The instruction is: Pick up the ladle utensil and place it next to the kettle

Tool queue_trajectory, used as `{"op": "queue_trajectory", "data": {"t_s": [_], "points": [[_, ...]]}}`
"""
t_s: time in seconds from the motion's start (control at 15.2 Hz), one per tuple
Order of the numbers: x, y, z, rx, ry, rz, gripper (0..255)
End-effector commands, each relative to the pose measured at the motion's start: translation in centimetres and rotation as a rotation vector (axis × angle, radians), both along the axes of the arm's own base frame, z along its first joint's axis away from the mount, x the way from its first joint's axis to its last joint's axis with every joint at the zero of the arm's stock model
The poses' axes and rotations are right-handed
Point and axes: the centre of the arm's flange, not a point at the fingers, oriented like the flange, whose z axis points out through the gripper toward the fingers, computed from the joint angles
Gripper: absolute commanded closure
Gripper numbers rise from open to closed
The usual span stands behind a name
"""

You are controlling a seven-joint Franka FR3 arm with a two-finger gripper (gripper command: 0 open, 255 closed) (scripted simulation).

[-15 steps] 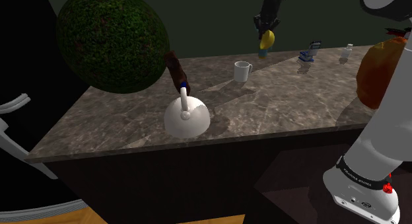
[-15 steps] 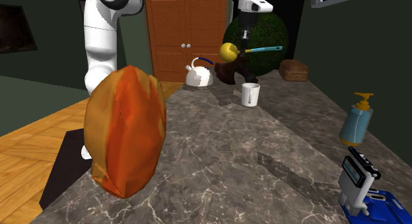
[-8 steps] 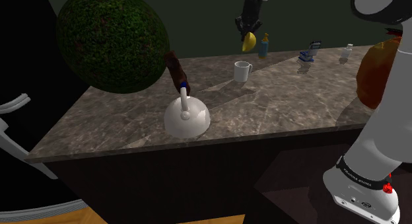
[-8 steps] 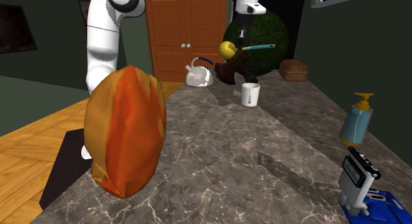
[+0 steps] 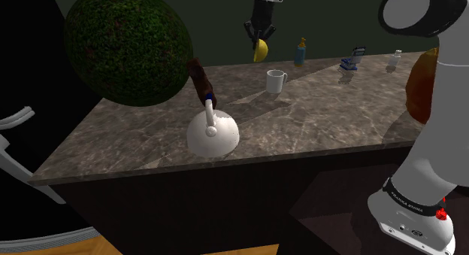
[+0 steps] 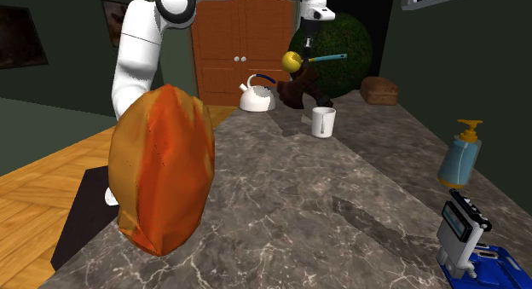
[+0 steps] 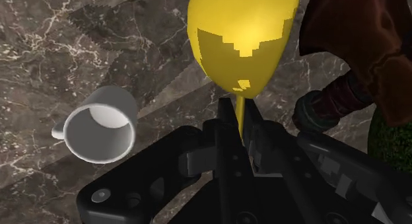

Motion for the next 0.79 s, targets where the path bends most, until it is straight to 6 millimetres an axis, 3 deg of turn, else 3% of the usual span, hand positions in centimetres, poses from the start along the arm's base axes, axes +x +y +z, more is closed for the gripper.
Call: {"op": "queue_trajectory", "data": {"t_s": [0.0, 0.4, 0.73], "points": [[1.5, 2.4, 0.1, 0.000, 0.000, -0.001, 255], [5.4, 9.2, 0.1, 0.000, 0.000, -0.001, 255], [5.4, 9.2, -2.6, 0.000, 0.000, -0.001, 255]]}}
